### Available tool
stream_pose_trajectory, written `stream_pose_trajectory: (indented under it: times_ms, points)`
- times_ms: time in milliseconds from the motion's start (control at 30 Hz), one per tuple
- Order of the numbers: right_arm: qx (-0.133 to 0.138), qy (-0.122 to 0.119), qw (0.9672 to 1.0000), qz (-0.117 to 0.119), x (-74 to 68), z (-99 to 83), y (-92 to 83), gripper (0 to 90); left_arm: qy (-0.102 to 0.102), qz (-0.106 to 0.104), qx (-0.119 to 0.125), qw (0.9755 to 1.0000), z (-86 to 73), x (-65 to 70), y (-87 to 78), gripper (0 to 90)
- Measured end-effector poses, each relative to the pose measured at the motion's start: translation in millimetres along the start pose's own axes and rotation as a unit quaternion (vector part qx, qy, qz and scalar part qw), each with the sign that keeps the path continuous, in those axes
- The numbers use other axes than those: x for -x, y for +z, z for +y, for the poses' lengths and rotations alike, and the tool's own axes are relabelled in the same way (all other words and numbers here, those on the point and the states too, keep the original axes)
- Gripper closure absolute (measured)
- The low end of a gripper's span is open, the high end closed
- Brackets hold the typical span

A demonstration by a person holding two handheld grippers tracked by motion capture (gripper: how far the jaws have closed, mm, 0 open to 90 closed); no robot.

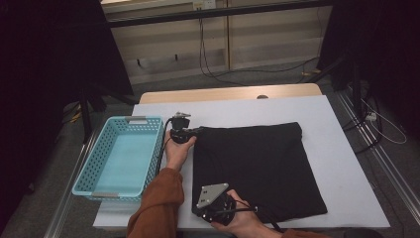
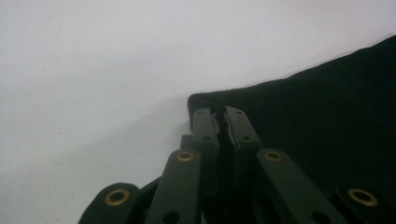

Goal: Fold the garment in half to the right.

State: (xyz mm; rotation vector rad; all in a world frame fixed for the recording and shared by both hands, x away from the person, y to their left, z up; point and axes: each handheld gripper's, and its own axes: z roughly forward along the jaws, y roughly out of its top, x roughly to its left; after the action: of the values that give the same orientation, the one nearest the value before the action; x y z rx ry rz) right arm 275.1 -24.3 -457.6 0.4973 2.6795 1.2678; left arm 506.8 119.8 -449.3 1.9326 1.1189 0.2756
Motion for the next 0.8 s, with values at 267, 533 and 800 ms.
stream_pose_trajectory:
  times_ms: [267,533,800]
  points:
    - [0.039,0.041,0.9984,0.002,12.2,1.6,-27.5,88.6,0.000,0.002,-0.001,1.0000,6.2,5.3,2.4,84.2]
    - [0.049,0.073,0.9962,-0.004,21.4,-9.8,-45.5,88.6,0.008,-0.009,0.005,0.9999,11.3,17.7,5.8,84.3]
    - [0.034,0.081,0.9959,-0.018,11.2,-26.9,-55.4,88.4,0.010,-0.011,0.003,0.9999,9.6,19.7,8.4,84.2]
